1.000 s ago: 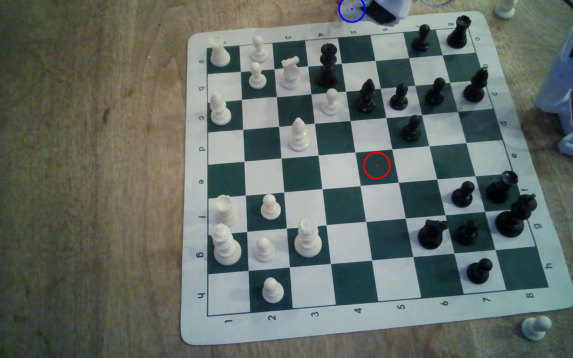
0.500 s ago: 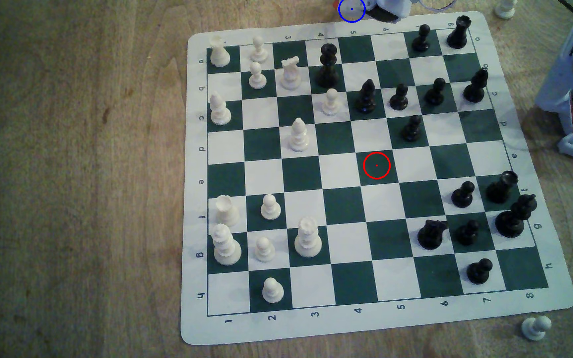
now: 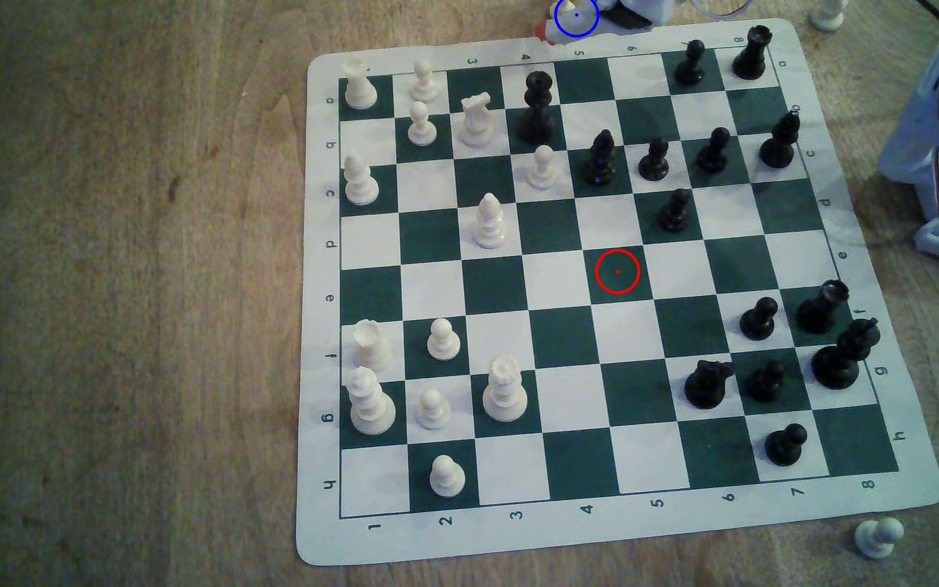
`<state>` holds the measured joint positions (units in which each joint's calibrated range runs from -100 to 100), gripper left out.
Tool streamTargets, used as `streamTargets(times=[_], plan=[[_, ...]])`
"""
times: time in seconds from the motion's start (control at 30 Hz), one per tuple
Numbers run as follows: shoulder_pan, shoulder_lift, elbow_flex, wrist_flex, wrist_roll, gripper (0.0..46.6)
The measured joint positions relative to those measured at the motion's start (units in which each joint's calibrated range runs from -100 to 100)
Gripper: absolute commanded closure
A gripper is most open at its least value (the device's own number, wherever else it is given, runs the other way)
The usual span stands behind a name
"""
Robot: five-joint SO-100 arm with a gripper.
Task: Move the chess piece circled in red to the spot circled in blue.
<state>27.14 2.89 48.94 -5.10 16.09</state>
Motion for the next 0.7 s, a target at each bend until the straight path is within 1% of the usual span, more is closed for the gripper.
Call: streamTargets(times=[0.3,0.4,0.5,0.63,0.67,0.7], plan=[[0.0,-0.3,0.0,0.0,-0.2,28.3],[0.1,-2.9,0.0,2.0,-1.0,29.0],[0.1,-7.1,0.0,5.5,-1.0,29.4],[0.1,-15.0,0.5,11.5,-1.5,36.2],[0.1,-16.9,0.5,13.5,-2.0,38.6],[0.1,-19.4,0.5,16.3,-2.5,42.3]])
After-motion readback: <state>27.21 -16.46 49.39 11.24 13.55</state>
